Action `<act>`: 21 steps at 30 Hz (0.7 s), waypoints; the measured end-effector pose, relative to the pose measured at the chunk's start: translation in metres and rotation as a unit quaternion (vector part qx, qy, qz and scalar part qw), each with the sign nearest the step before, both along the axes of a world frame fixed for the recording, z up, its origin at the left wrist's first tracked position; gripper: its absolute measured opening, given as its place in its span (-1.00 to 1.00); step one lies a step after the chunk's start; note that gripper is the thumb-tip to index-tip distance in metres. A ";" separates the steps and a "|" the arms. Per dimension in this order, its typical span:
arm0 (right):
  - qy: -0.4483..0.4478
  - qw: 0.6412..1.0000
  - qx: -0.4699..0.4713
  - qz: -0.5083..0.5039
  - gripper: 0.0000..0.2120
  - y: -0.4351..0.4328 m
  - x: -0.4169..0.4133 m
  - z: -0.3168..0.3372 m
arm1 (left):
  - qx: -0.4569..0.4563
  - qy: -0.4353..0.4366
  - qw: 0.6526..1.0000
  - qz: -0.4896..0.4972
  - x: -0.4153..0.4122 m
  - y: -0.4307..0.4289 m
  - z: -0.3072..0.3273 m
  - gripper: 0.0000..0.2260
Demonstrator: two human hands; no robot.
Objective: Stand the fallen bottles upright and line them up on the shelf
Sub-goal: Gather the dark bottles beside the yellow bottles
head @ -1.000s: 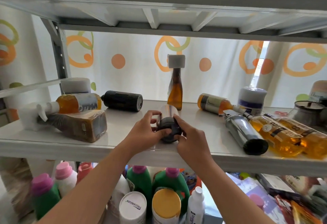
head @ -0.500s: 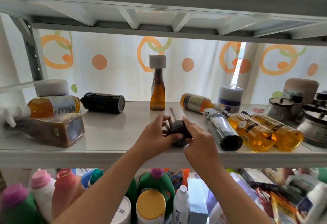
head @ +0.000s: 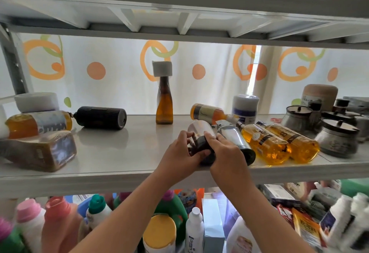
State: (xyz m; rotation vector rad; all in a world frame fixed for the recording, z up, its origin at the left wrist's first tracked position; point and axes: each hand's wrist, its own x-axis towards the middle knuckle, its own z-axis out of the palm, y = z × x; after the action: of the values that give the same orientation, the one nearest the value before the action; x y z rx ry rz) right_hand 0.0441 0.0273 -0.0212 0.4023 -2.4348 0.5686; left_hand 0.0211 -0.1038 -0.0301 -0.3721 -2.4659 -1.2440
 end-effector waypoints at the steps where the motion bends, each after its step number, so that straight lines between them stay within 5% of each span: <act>1: 0.001 1.000 0.006 -0.006 -0.39 0.000 0.000 0.000 | 0.000 -0.002 1.000 -0.002 -0.001 0.002 -0.001 -0.46; 12: 0.031 0.999 0.023 -0.005 -0.38 0.017 -0.002 -0.003 | -0.009 0.006 1.000 0.003 -0.003 0.013 -0.009 -0.49; 16: 0.065 0.994 0.042 -0.079 -0.35 0.021 0.002 -0.012 | -0.027 0.011 0.999 0.013 -0.005 0.012 -0.012 -0.49; 21: 0.014 0.988 0.046 -0.146 -0.54 0.036 0.002 -0.018 | -0.067 0.070 0.995 -0.002 -0.007 0.012 -0.015 -0.45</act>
State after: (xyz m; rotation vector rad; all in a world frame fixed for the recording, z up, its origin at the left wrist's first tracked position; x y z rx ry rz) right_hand 0.0457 0.0628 -0.0388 0.0850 -2.4386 0.3222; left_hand 0.0141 -0.0916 -0.0451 -0.4840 -2.4348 -1.0197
